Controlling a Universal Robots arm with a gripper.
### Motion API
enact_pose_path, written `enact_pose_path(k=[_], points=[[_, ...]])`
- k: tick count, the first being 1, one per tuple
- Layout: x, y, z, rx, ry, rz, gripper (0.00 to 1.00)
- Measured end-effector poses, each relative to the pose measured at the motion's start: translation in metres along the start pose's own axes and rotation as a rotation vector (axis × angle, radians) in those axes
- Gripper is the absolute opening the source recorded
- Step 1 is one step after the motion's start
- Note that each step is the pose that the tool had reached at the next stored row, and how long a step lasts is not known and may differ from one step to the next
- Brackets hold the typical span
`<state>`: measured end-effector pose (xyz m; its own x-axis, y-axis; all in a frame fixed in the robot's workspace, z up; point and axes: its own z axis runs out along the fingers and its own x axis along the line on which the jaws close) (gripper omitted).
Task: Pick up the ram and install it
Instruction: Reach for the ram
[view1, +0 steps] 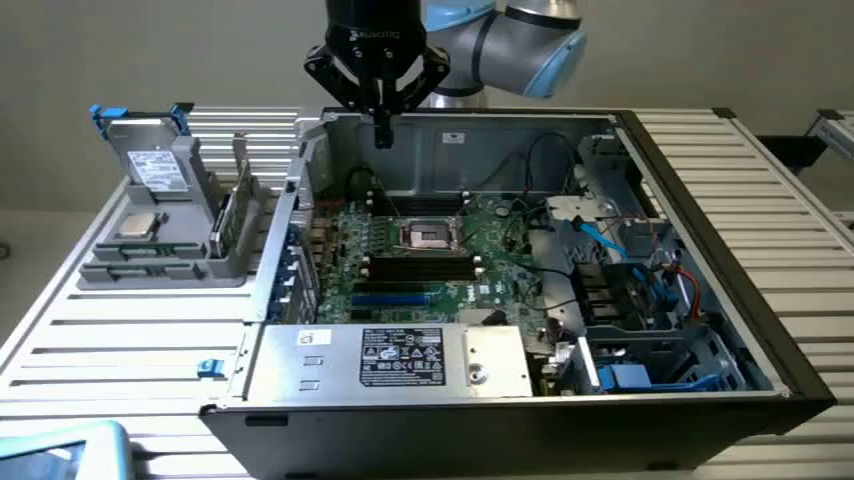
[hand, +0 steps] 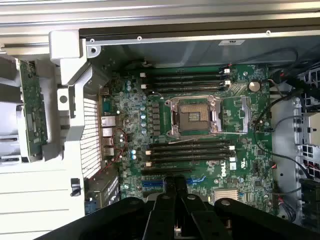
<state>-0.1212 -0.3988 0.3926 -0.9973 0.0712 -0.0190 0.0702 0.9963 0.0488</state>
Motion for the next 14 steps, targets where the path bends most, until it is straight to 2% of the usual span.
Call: enact_pose_path(k=[14], points=[[0.0009,-0.0001,-0.0001,0.0002,0.0000,0.000,0.11]])
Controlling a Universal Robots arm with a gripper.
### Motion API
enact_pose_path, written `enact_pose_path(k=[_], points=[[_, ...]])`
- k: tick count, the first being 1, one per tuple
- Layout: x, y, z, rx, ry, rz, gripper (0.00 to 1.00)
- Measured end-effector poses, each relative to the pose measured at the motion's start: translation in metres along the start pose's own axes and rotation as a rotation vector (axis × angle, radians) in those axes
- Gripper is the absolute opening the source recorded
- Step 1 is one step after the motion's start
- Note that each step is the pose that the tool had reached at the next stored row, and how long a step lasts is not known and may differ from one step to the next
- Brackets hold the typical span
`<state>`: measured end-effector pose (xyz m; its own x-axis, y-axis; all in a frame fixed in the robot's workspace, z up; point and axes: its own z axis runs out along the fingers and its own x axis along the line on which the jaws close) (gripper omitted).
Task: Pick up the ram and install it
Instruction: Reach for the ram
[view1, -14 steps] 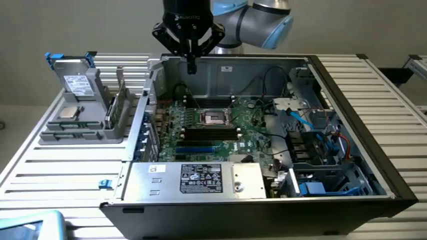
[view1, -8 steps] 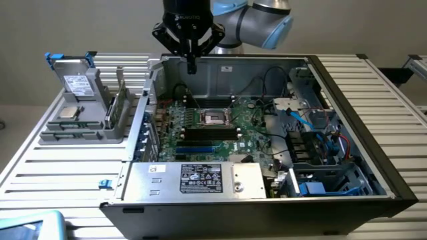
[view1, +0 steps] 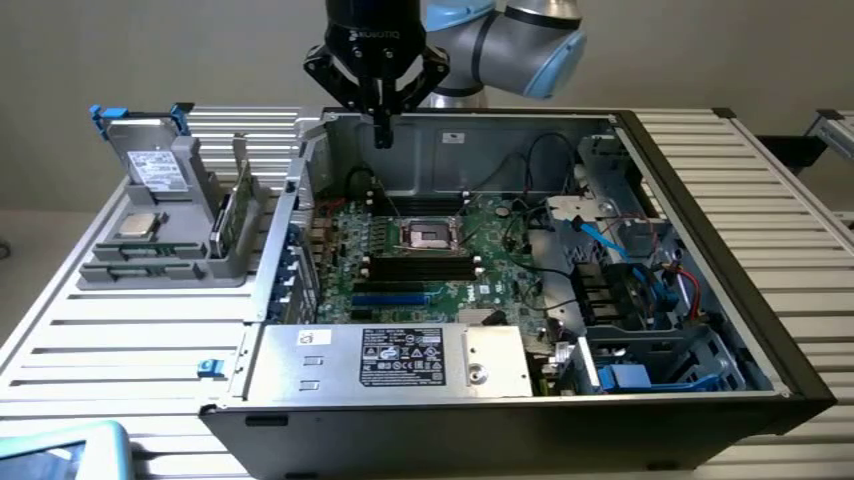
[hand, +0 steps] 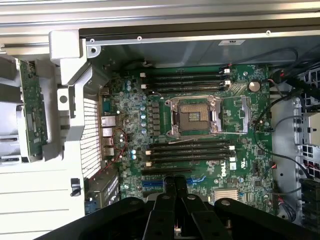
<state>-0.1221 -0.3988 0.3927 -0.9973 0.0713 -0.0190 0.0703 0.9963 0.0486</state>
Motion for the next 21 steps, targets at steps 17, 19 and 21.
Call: enact_pose_path(k=[17,19,21], points=[[0.074,-0.0052,-0.0014,-0.0002,-0.0004,-0.001,0.11],[0.082,-0.0058,-0.0016,-0.0001,-0.0003,-0.001,0.11],[0.091,-0.0064,-0.0017,-0.0002,-0.0004,-0.002,0.11]])
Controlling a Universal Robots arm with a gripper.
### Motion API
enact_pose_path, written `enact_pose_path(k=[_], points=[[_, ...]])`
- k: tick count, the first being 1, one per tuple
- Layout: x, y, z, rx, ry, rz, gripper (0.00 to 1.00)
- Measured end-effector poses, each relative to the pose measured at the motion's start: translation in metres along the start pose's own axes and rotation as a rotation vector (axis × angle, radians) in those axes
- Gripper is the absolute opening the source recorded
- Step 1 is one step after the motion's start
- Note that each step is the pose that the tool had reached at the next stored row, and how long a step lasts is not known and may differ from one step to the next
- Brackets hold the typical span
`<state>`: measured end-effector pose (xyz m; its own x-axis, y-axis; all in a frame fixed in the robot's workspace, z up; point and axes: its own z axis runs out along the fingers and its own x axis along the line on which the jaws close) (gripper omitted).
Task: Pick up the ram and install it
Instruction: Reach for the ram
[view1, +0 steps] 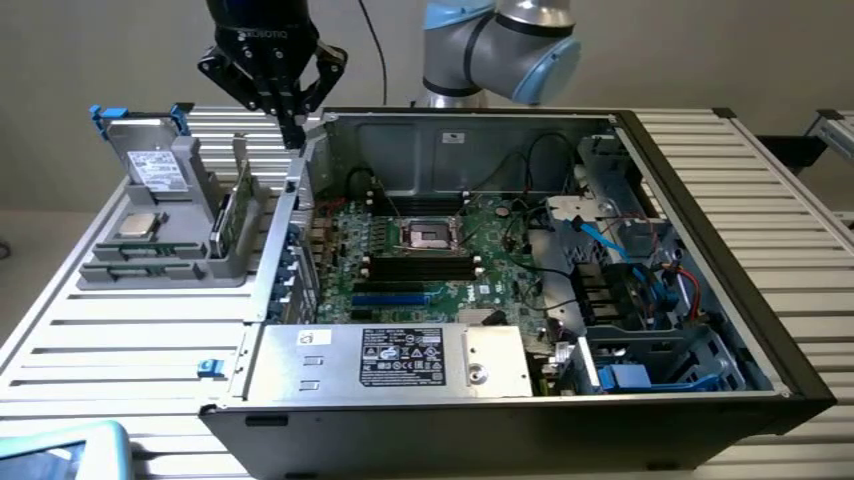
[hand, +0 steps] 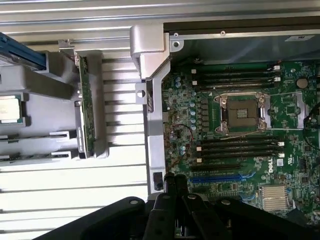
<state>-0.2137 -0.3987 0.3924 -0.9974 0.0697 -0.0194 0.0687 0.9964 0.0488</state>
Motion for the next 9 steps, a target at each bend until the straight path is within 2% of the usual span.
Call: enact_pose_path(k=[9], points=[[0.040,-0.0023,-0.0007,0.0000,-0.0001,0.000,0.11]])
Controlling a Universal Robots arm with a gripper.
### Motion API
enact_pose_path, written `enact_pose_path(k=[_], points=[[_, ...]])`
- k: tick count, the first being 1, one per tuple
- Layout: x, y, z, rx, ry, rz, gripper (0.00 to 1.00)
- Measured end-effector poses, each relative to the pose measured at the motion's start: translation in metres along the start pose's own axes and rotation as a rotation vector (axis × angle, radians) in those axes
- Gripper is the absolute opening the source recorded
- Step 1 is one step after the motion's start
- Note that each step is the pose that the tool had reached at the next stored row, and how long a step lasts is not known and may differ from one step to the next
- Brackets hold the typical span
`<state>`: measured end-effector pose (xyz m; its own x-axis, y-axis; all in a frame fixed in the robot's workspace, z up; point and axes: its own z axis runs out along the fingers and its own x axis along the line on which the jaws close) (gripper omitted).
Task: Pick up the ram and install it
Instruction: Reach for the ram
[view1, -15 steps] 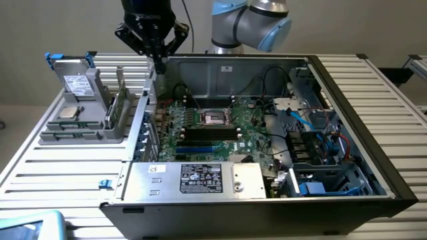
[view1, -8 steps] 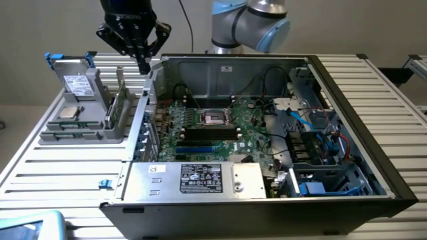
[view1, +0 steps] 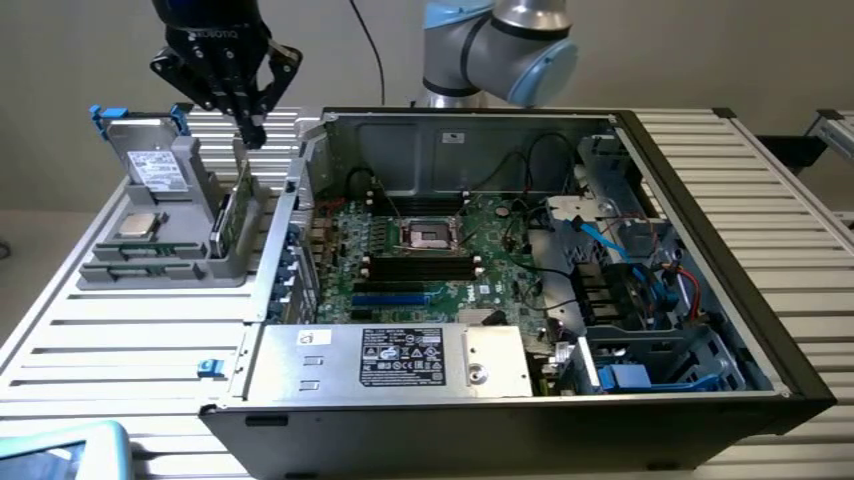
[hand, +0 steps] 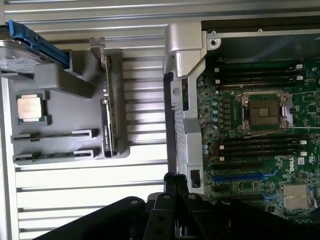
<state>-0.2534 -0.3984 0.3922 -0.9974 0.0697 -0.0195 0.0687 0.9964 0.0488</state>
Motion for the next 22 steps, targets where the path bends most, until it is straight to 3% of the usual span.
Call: enact_pose_path(k=[22], points=[[0.092,-0.0057,-0.0003,0.0004,0.0002,-0.005,0.11]])
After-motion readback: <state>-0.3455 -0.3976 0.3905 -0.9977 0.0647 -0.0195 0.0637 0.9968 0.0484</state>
